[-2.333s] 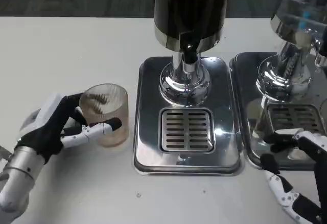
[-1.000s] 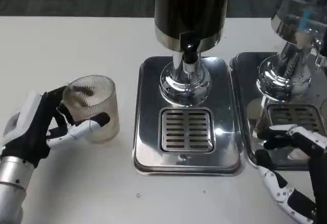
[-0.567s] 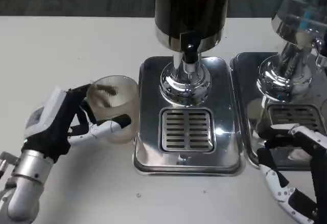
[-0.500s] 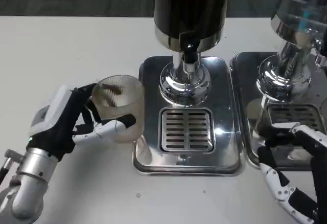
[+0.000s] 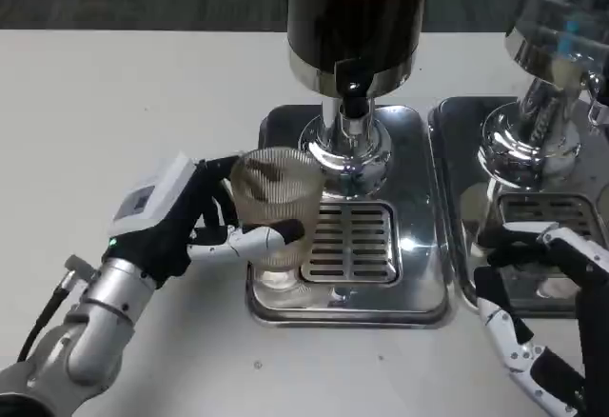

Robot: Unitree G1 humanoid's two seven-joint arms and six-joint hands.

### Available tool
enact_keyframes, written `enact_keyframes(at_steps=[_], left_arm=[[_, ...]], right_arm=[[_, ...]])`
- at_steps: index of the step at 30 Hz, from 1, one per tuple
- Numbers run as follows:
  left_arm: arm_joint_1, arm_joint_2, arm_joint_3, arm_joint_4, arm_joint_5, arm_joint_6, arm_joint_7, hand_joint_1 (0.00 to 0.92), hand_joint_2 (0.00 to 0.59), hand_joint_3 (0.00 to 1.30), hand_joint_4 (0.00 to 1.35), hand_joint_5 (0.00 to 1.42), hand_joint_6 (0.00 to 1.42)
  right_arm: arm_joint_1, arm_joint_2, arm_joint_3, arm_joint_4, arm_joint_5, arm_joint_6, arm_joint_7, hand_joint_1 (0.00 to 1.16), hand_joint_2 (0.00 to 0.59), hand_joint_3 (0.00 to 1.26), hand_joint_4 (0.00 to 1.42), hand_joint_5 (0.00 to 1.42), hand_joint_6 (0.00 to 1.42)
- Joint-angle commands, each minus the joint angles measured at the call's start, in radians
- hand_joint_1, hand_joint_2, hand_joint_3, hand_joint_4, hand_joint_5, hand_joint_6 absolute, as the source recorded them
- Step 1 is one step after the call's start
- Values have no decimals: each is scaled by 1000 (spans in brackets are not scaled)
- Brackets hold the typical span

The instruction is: Grasp the cup under the faucet to collect the drink, then remove the cup.

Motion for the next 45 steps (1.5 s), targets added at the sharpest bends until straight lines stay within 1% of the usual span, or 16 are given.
enact_keyframes(at_steps=[1,4,11,20,25,28,36,45], left_arm=[[-44,-20,-19,12,9,5,-3,294,134,511,644,859,986],[-50,-31,-34,14,16,6,-1,291,135,511,644,856,985],[-69,-48,-56,15,37,13,0,281,134,486,595,799,905],[-95,-52,-80,21,40,31,-16,246,131,431,513,683,707],[-105,-54,-87,23,41,38,-46,218,121,383,437,562,552],[-109,-54,-91,20,43,43,-64,192,120,362,406,515,496],[-111,-58,-89,22,30,49,-130,160,114,318,353,460,420],[-124,-67,-88,17,26,67,-178,125,106,247,274,404,380]], right_arm=[[7,13,8,-18,-10,-4,-16,488,400,595,636,585,563],[6,19,14,-22,-13,-3,-14,486,401,595,640,585,563],[2,32,22,-28,-17,2,-11,485,401,596,644,585,563],[3,47,29,-20,-22,2,-20,484,401,596,644,585,568],[-3,52,36,-15,-22,6,-23,483,402,596,644,590,571],[-8,54,41,-10,-21,8,-24,483,402,596,644,591,572],[-13,58,45,-9,-21,11,-23,483,402,596,644,599,573],[-19,61,52,-3,-16,13,-18,482,402,596,651,601,574]])
